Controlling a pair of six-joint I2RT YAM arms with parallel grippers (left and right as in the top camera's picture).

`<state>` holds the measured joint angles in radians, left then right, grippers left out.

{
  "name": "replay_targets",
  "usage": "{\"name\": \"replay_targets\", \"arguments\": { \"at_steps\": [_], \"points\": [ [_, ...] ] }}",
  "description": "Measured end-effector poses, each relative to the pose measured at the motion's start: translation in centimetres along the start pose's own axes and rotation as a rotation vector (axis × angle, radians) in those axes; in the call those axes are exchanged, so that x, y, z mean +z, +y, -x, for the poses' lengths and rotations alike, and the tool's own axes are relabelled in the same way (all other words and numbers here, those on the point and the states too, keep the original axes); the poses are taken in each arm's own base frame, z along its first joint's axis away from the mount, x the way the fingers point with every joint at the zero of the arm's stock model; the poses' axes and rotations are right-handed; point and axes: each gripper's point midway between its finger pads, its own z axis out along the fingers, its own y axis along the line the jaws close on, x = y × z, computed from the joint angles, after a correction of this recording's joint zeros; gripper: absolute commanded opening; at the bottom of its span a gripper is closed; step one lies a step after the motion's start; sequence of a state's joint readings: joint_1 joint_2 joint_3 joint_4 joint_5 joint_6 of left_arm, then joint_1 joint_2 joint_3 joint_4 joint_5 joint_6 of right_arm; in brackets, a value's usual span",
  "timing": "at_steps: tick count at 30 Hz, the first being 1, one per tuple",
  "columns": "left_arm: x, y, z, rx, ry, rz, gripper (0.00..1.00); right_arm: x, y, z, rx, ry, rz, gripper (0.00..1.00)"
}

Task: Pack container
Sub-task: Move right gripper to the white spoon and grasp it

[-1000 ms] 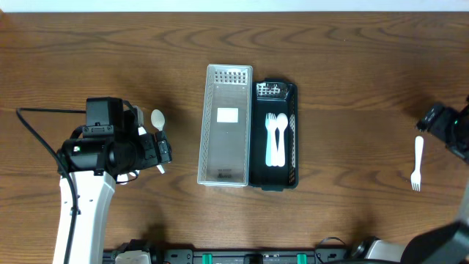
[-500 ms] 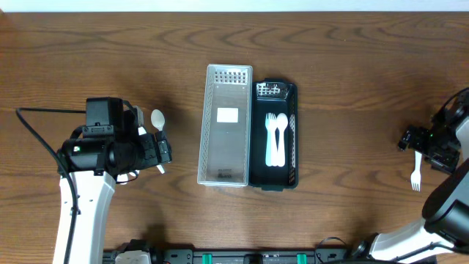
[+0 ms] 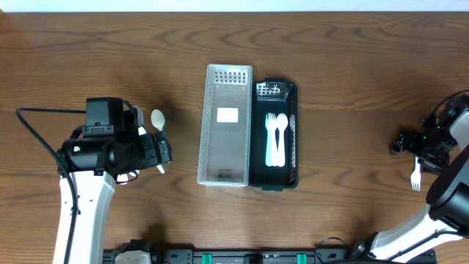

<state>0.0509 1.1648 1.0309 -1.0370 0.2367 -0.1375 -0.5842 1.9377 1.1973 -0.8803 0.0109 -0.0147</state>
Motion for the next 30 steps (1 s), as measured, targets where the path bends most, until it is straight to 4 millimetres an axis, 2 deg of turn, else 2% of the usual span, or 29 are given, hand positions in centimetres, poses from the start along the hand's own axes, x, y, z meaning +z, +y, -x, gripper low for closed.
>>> {"name": "replay_targets", "arguments": {
  "at_steps": [4, 7, 13, 16, 19, 22, 30],
  "points": [
    [0.0, 0.01, -0.02, 0.0, 0.001, 0.001, 0.95, 0.08, 0.01, 0.03, 0.0, 0.004, 0.001, 0.95],
    [0.0, 0.01, -0.06, 0.0, 0.003, 0.001, 0.95, 0.07, 0.01, 0.1, 0.0, 0.002, 0.001, 0.9],
    [0.0, 0.02, -0.07, -0.001, 0.003, 0.001, 0.95, 0.06, 0.0, 0.25, -0.006, -0.004, 0.0, 0.64],
    [0.0, 0.02, -0.07, -0.001, 0.003, 0.001, 0.95, 0.06, 0.0, 0.28, -0.005, -0.005, 0.0, 0.56],
    [0.0, 0.02, -0.07, -0.001, 0.003, 0.001, 0.95, 0.06, 0.0, 0.31, -0.006, -0.006, 0.0, 0.42],
    [0.0, 0.02, -0.07, -0.001, 0.003, 0.001, 0.95, 0.05, 0.0, 0.32, -0.005, -0.006, 0.0, 0.33],
    [0.0, 0.02, -0.07, -0.001, 0.003, 0.001, 0.95, 0.05, -0.01, 0.43, -0.001, -0.011, 0.001, 0.25]
  ]
}}
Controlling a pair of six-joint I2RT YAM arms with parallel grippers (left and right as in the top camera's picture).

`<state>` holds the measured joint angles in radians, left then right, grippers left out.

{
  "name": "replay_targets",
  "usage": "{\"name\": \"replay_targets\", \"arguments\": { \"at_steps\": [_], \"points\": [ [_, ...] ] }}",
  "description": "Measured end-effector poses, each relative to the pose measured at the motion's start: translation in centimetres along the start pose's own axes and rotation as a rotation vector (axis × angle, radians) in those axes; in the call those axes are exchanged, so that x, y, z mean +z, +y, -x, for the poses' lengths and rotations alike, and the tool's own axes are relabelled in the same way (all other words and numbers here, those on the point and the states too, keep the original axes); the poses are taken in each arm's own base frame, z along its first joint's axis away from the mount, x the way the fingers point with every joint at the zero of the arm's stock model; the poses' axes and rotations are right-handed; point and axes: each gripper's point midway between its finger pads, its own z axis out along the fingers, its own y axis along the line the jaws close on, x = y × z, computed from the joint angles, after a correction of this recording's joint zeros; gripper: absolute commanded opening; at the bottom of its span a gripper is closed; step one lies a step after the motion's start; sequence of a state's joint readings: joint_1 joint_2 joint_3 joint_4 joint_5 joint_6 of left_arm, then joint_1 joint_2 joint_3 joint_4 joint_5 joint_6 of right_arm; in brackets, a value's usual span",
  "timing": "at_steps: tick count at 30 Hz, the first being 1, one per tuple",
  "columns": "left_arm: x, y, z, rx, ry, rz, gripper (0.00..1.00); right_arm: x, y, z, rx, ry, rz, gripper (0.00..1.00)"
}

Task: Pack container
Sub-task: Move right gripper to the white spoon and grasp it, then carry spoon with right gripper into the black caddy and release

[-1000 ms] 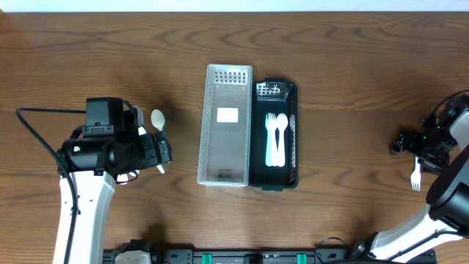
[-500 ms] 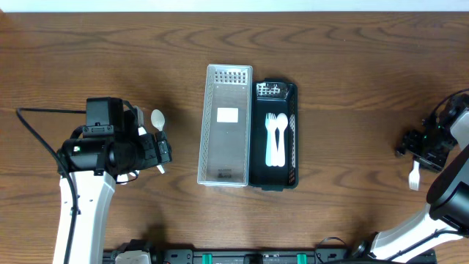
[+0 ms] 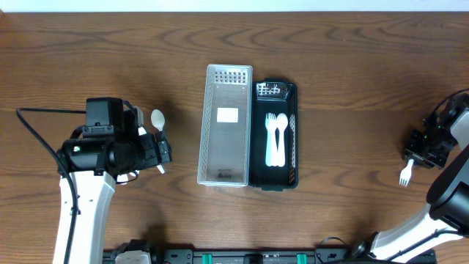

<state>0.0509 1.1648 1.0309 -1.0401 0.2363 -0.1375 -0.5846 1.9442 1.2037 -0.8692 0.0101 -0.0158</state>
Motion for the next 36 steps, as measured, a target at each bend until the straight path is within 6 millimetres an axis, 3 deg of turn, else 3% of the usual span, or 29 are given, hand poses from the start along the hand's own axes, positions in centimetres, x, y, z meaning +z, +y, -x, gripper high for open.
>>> {"name": "replay_targets", "arguments": {
  "at_steps": [19, 25, 32, 36],
  "points": [
    [0.0, 0.0, 0.0, 0.0, 0.0, 0.0, 0.95, 0.0, 0.1, 0.2, 0.006, -0.008, 0.006, 0.01],
    [0.0, 0.0, 0.0, 0.0, 0.0, 0.0, 0.95, -0.1, 0.3, 0.3, 0.013, -0.011, 0.022, 0.01],
    [0.0, 0.0, 0.0, 0.0, 0.0, 0.0, 0.95, -1.0, 4.0, 0.0, -0.008, 0.032, 0.158, 0.01],
    [0.0, 0.0, 0.0, 0.0, 0.0, 0.0, 0.95, -4.5, 8.2, 1.6, -0.114, -0.034, 0.192, 0.01]
  ]
}}
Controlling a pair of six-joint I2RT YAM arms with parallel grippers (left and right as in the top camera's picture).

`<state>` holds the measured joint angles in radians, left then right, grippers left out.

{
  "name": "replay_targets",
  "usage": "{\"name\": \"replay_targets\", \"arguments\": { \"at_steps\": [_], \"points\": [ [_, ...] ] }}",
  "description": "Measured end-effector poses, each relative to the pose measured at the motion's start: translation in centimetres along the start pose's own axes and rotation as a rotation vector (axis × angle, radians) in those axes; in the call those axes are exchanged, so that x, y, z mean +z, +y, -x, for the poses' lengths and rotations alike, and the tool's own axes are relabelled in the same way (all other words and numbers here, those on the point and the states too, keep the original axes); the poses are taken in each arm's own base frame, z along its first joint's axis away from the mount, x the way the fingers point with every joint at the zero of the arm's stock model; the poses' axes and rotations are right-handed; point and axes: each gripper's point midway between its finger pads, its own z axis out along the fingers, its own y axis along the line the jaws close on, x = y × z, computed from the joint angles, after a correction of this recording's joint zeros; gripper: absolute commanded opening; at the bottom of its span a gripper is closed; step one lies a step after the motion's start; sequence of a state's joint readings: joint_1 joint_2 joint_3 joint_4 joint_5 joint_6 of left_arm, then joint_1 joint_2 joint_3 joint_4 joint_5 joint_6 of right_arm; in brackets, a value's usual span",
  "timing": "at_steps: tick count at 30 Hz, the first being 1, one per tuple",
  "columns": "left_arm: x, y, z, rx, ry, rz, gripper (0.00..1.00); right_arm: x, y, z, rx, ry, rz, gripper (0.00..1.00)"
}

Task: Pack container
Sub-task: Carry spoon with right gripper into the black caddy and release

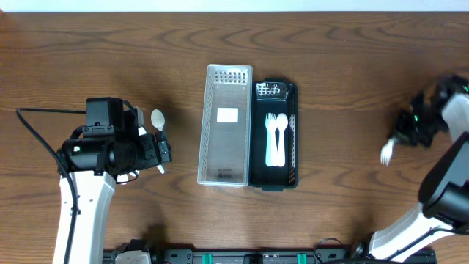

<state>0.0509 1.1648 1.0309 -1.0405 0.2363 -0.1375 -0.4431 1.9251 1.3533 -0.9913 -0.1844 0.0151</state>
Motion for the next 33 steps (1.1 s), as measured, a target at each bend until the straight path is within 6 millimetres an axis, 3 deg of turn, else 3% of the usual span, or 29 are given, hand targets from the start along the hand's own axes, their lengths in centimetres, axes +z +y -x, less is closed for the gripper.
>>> {"name": "replay_targets", "arguments": {
  "at_steps": [2, 6, 9, 12, 14, 22, 26, 33],
  "points": [
    [0.0, 0.0, 0.0, 0.0, 0.0, 0.0, 0.95, -2.4, 3.3, 1.4, -0.087, -0.077, 0.014, 0.01],
    [0.0, 0.0, 0.0, 0.0, 0.0, 0.0, 0.95, -9.4, 12.8, 1.9, -0.309, -0.278, 0.074, 0.01],
    [0.0, 0.0, 0.0, 0.0, 0.0, 0.0, 0.95, -13.5, 19.7, -0.1, -0.44, -0.389, 0.15, 0.01],
    [0.0, 0.0, 0.0, 0.0, 0.0, 0.0, 0.95, -14.8, 24.3, -2.9, -0.516, -0.411, 0.209, 0.01],
    [0.0, 0.0, 0.0, 0.0, 0.0, 0.0, 0.95, -13.9, 27.2, -5.2, -0.556, -0.383, 0.225, 0.01],
    [0.0, 0.0, 0.0, 0.0, 0.0, 0.0, 0.95, -9.2, 31.7, -9.7, -0.534, -0.302, 0.144, 0.01],
    [0.0, 0.0, 0.0, 0.0, 0.0, 0.0, 0.95, -6.0, 31.7, -10.9, -0.452, -0.233, 0.076, 0.01],
    [0.0, 0.0, 0.0, 0.0, 0.0, 0.0, 0.95, 0.4, 29.8, -11.7, -0.336, -0.098, -0.068, 0.01]
  ]
}}
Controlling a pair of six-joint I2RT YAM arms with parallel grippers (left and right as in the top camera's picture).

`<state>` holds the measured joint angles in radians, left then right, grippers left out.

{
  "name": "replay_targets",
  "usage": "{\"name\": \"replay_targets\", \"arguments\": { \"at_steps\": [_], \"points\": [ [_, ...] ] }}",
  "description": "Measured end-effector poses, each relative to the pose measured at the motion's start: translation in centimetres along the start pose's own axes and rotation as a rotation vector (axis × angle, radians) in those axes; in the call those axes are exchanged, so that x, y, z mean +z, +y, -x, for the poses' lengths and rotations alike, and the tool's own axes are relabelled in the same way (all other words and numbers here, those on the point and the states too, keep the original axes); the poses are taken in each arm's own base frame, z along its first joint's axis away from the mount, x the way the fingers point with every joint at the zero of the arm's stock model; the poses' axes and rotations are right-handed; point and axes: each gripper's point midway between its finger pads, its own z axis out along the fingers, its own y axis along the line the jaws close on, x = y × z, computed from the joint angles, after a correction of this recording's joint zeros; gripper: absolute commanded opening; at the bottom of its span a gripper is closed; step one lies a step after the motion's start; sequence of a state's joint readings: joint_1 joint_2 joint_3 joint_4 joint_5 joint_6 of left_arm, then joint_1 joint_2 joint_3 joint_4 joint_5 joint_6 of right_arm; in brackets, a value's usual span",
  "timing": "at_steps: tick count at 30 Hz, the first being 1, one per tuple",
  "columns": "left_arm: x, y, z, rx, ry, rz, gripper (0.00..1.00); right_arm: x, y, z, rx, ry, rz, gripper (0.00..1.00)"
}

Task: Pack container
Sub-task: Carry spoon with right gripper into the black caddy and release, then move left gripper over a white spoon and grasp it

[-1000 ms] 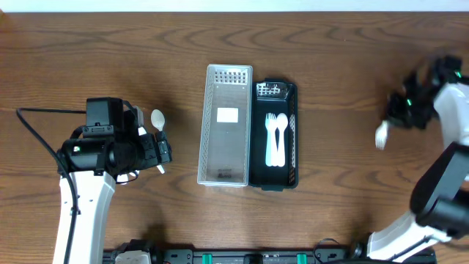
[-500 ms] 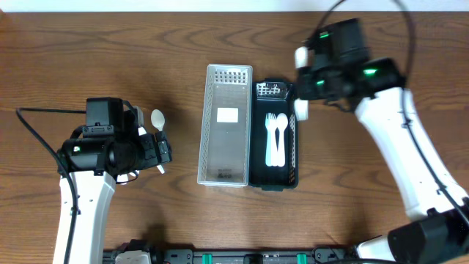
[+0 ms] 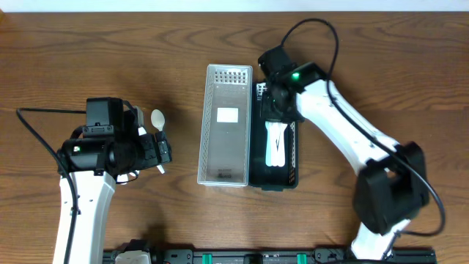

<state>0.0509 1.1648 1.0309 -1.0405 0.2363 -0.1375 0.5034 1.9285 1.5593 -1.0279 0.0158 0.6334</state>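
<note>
A clear mesh container [image 3: 226,125] and a black tray [image 3: 292,158] stand side by side mid-table. White cutlery [image 3: 275,150] lies in the black tray. My right gripper [image 3: 274,111] is low over the tray's far half, shut on a white fork whose white length runs from the fingers toward the cutlery lying there. At the left, my left gripper [image 3: 157,150] is shut on the handle of a white spoon [image 3: 157,118], whose bowl points away from me.
A white label [image 3: 228,114] sits inside the clear container. A black cable [image 3: 37,136] loops at the left arm's far side, another arcs above the right arm. Bare wood lies to the right of the tray.
My right gripper went from the table's right edge, where it held the fork in the air, to the far half of the black tray. The left arm and spoon stayed put.
At the right edge my right gripper stood by a white fork lying on the table. Then the fork hung from it, then was carried higher and inward. Now it is over the black tray. My left gripper held the spoon still throughout.
</note>
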Motion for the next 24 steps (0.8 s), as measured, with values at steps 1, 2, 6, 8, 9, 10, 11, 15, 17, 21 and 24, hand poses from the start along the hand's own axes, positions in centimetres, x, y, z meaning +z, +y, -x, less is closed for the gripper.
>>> {"name": "replay_targets", "arguments": {
  "at_steps": [1, 2, 6, 8, 9, 10, 11, 15, 17, 21, 24],
  "points": [
    [0.0, 0.0, 0.0, 0.0, 0.0, 0.0, 0.95, 0.6, -0.2, -0.3, 0.005, 0.017, -0.013, 0.03],
    [0.0, 0.0, 0.0, 0.0, 0.0, 0.0, 0.95, 1.1, -0.4, -0.5, 0.01, 0.034, -0.026, 0.06],
    [0.0, 0.0, 0.0, 0.0, 0.0, 0.0, 0.95, 1.9, -0.6, -0.9, 0.014, 0.055, -0.042, 0.4],
    [0.0, 0.0, 0.0, 0.0, 0.0, 0.0, 0.95, 1.9, -0.4, -0.6, 0.004, 0.043, -0.035, 0.45],
    [0.0, 0.0, 0.0, 0.0, 0.0, 0.0, 0.95, 1.9, -0.3, -0.5, -0.002, 0.039, -0.032, 0.5],
    [0.0, 0.0, 0.0, 0.0, 0.0, 0.0, 0.95, 1.9, -0.3, -0.3, -0.019, 0.034, -0.028, 0.59],
    [0.0, 0.0, 0.0, 0.0, 0.0, 0.0, 0.95, 1.9, -0.2, -0.3, -0.022, 0.031, -0.026, 0.62],
    [0.0, 0.0, 0.0, 0.0, 0.0, 0.0, 0.95, 1.0, 0.3, 0.7, -0.081, 0.004, -0.007, 0.72],
    [-0.1, 0.0, -0.2, -0.001, 0.004, 0.001, 0.95, -0.8, 0.9, 2.2, -0.105, -0.046, 0.023, 0.85],
    [-1.4, -0.2, -0.4, -0.002, 0.011, 0.003, 0.95, -7.6, 0.7, 6.5, -0.128, -0.231, 0.084, 0.99],
    [-3.7, -0.9, 1.7, 0.002, -0.067, -0.002, 0.95, -14.0, -2.7, 9.4, -0.075, -0.387, 0.108, 0.99]
  ]
}}
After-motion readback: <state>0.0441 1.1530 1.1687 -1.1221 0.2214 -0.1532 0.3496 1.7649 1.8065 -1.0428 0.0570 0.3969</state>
